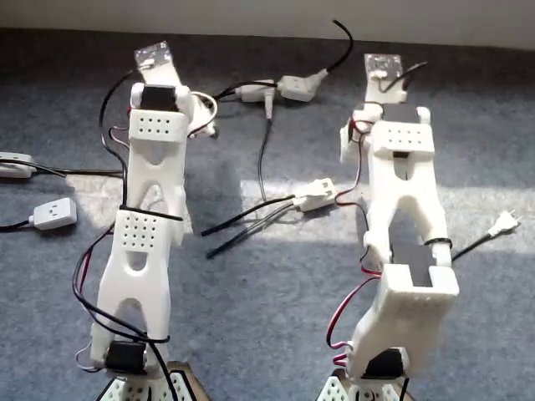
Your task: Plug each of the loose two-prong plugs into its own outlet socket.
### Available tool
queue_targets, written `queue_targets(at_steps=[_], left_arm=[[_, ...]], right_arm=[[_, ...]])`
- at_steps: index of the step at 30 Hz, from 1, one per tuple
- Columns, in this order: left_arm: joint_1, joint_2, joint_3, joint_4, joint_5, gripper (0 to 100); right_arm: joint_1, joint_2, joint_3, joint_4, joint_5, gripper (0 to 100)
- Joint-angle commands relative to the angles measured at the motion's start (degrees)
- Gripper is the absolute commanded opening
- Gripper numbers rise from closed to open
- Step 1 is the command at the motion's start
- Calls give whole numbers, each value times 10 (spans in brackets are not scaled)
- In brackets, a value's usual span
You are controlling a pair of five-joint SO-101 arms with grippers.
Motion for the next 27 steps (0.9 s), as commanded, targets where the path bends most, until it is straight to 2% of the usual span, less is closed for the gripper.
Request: queue_targets(at_steps=[1,7,14,20,22,27], left_arm=[[-24,25,-25,-3,53,245],[-22,32,-25,-27,65,245],[-17,32,-25,-34,64,245],[-17,33,-25,-34,64,245],[-17,33,-25,-34,64,245],[-17,34,-25,-34,64,245]], right_arm=[[-33,-16,-67,60,51,127],[-74,-16,-98,158,164,127],[-87,-15,-54,124,193,127],[-151,-15,-1,128,301,127],[-162,-15,7,127,354,127],[-175,-11,8,116,549,125]])
